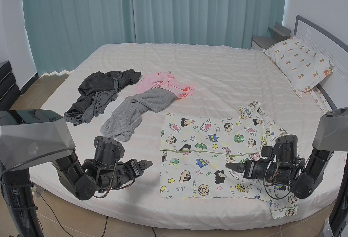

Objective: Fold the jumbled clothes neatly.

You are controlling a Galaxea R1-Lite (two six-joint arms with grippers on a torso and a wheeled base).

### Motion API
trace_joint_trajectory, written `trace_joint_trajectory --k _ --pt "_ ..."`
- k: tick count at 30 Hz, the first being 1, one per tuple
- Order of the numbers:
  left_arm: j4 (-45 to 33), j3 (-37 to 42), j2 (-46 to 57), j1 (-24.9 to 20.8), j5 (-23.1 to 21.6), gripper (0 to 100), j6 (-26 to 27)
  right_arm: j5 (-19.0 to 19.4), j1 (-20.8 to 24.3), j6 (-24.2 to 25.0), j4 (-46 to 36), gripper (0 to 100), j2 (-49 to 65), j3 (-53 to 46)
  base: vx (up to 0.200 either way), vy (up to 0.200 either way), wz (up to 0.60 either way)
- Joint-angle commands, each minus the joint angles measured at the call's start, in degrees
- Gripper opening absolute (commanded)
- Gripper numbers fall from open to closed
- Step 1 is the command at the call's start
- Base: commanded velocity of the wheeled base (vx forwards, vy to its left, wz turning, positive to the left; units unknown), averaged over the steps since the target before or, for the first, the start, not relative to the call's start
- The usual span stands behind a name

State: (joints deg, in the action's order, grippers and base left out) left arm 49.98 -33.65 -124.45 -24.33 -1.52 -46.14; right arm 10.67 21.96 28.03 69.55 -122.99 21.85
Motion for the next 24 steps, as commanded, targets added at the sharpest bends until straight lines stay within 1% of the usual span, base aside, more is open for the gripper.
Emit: trace_joint_trajectory --k 1,4,6,8,10,13,18,19,24 --pt "0.03 -0.19 0.18 0.25 0.12 100 0.00 -0.12 2.48 0.01 -0.03 100 -2.17 1.45 0.000 0.000 0.00" --pt "0.03 -0.19 0.26 0.25 0.12 100 0.00 -0.21 3.62 0.01 -0.11 100 -2.78 2.41 0.000 0.000 0.00" --pt "0.12 -0.19 0.35 0.25 0.12 100 0.09 -0.38 4.06 0.01 -0.20 100 -2.96 2.94 0.200 0.000 0.00" --pt "0.12 -0.10 0.53 0.25 0.12 100 0.00 -3.46 5.03 0.27 -5.21 100 -3.31 7.07 0.200 0.000 0.00" --pt "0.12 -0.10 0.53 0.25 0.12 100 0.00 -4.51 5.47 0.71 -7.41 100 -3.31 8.74 0.200 0.000 0.00" --pt "0.12 -0.02 0.53 0.16 0.12 100 0.00 -4.78 7.22 3.09 -9.34 100 -3.40 11.11 0.200 0.000 0.00" --pt "0.12 -0.10 0.18 0.16 0.12 100 0.09 -5.13 9.25 3.26 -10.75 100 -5.15 14.54 0.200 0.000 0.00" --pt "0.12 -0.02 0.09 0.16 0.12 100 0.09 -5.13 9.95 3.26 -12.42 100 -6.03 15.42 0.200 0.000 0.00" --pt "0.12 0.34 0.09 0.16 0.21 100 0.09 -5.57 12.76 3.18 -14.97 100 -8.85 17.18 0.000 0.000 0.00"
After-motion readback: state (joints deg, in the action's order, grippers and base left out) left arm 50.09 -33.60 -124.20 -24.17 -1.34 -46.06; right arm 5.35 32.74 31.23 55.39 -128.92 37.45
